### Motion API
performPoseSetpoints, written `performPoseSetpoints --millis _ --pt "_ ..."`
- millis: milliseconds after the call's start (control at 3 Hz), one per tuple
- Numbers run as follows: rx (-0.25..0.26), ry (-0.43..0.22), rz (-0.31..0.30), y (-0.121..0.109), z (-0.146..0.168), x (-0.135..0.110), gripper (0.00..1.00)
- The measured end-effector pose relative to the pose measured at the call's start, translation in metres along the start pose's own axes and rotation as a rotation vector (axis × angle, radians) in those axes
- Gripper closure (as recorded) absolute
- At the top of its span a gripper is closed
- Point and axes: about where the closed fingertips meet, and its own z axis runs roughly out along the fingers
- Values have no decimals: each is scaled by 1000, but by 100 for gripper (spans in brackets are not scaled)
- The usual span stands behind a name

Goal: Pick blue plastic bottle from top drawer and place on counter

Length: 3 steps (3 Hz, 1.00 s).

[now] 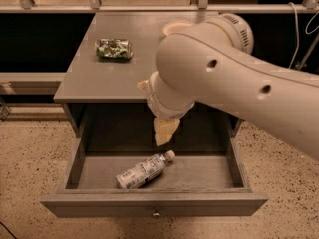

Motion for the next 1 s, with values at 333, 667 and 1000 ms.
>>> performPoseSetpoints --millis 333,667,1000 --pt "99 -42 -91 -11 -34 -17 11" --pt "101 -44 -114 -11 -36 -19 0" --pt "33 -108 -74 3 -12 -10 0"
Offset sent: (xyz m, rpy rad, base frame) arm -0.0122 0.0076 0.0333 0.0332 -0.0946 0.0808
